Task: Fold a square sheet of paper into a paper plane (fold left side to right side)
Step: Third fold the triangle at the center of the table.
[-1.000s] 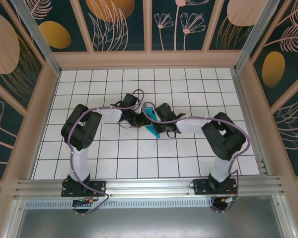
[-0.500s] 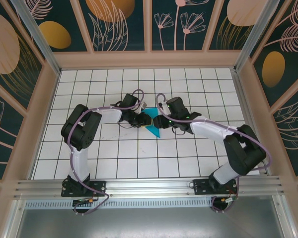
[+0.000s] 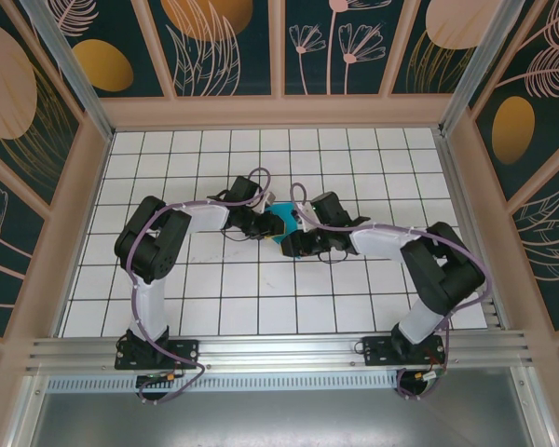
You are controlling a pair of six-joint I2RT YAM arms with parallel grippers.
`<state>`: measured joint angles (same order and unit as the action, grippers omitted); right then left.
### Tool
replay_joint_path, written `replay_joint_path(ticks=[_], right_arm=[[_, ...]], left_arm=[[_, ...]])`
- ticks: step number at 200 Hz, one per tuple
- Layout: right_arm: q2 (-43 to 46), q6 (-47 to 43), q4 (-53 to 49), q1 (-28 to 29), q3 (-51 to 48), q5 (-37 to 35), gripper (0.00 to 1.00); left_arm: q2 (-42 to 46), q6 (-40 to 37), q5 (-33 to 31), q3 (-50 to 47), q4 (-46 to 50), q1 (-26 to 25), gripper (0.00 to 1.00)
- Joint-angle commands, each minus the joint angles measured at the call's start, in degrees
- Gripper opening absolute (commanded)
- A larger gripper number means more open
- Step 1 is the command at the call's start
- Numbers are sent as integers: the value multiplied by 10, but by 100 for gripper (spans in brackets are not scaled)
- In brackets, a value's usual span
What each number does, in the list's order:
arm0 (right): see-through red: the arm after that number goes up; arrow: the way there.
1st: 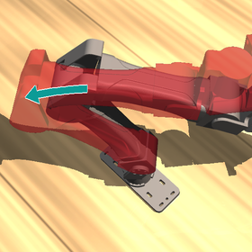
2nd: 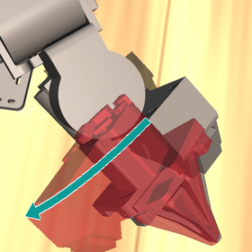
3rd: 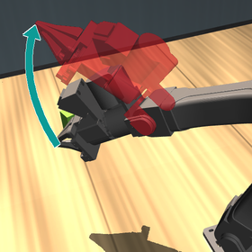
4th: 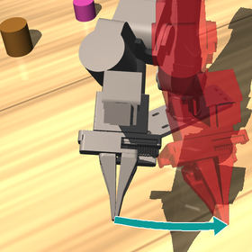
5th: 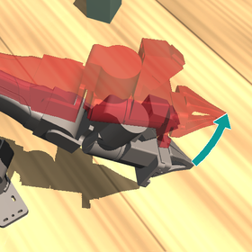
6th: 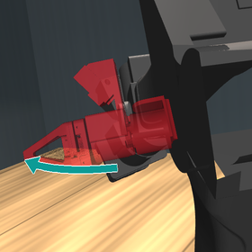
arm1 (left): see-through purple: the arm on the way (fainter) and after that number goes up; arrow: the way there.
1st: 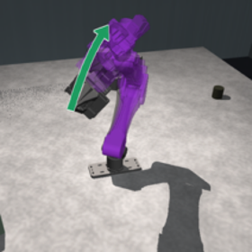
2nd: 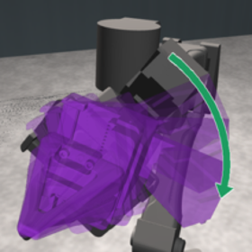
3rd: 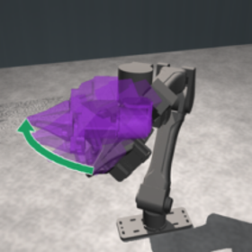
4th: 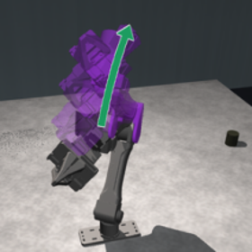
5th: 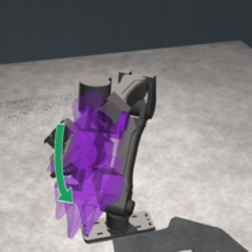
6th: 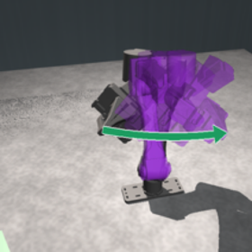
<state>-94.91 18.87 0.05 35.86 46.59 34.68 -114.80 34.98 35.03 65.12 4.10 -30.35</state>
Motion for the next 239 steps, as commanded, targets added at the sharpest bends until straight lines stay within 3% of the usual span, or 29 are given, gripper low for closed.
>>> replay_joint_path(ticks=[1, 239], right_arm=[[-19, 5, -8, -4, 10, 8, 36], [-62, -13, -57, -11, 6, -30, 34]], left_arm=[[6, -7, -18, -11, 22, -1, 29], [5, -11, -19, -7, 27, -1, 29]])
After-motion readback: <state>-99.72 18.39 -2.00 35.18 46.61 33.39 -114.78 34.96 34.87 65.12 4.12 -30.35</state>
